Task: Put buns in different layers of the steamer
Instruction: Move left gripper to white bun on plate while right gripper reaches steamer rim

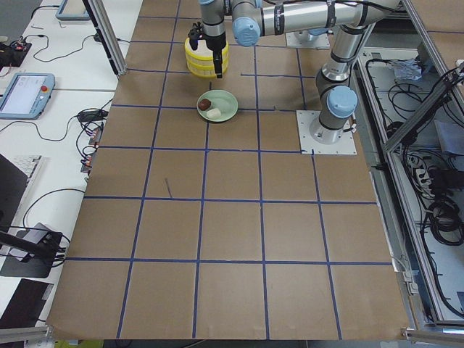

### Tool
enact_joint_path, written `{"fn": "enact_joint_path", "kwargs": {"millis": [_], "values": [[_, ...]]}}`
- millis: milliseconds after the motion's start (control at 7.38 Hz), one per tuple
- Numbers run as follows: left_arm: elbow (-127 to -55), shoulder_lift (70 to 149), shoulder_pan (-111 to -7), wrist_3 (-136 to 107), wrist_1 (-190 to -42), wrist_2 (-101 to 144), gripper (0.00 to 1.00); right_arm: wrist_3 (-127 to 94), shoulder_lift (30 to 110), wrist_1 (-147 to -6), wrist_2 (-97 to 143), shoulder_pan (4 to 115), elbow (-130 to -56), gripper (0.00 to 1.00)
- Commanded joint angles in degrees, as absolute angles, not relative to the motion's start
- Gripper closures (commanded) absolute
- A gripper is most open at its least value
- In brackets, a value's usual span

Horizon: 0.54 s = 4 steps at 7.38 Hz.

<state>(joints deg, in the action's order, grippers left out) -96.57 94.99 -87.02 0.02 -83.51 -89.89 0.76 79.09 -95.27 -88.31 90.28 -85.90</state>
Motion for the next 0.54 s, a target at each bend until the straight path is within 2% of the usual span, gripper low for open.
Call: {"fn": "enact_joint_path", "kwargs": {"millis": [0, 406], "values": [[-97.3, 101.3, -86.8, -0.1, -79.2, -90.4, 0.0, -0.7, 72.6, -104.4, -88.0, 90.9, -86.1, 0.0], [-105.9, 106.2, -86.7, 0.8, -66.2, -90.4, 0.0, -4.6, 68.6, -112.0, -88.2, 93.9, -90.3, 0.0]]}}
